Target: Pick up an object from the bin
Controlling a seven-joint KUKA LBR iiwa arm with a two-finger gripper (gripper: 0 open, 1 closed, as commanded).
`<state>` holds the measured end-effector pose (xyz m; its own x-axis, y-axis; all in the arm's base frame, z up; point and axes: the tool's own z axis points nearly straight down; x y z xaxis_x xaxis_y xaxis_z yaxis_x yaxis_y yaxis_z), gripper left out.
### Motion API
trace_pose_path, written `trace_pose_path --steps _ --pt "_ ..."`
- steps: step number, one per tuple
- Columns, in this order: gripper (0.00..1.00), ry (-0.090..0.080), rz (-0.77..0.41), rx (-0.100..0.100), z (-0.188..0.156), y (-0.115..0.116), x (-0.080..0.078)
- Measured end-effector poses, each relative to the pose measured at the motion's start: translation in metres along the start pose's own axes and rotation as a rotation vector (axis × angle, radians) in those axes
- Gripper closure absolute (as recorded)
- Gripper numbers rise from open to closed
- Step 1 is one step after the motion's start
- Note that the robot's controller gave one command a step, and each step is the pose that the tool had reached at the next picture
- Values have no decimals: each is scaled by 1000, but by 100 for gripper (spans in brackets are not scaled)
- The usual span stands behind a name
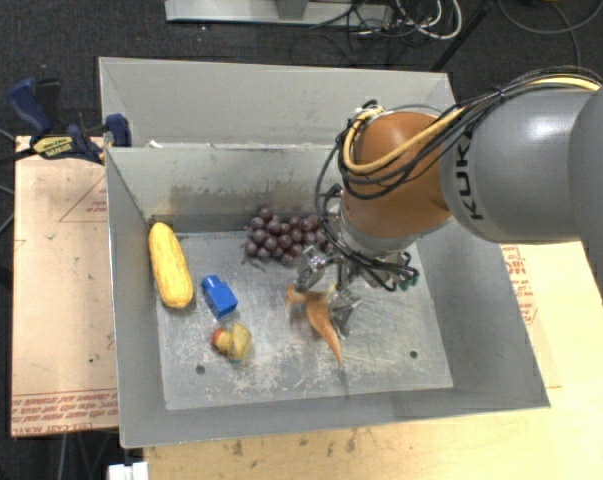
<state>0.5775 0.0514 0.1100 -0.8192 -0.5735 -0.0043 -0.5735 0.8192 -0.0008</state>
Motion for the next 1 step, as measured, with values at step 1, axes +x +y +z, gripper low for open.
trace_pose_path --steps 1 --pt "100 0 0 0 -7 0 0"
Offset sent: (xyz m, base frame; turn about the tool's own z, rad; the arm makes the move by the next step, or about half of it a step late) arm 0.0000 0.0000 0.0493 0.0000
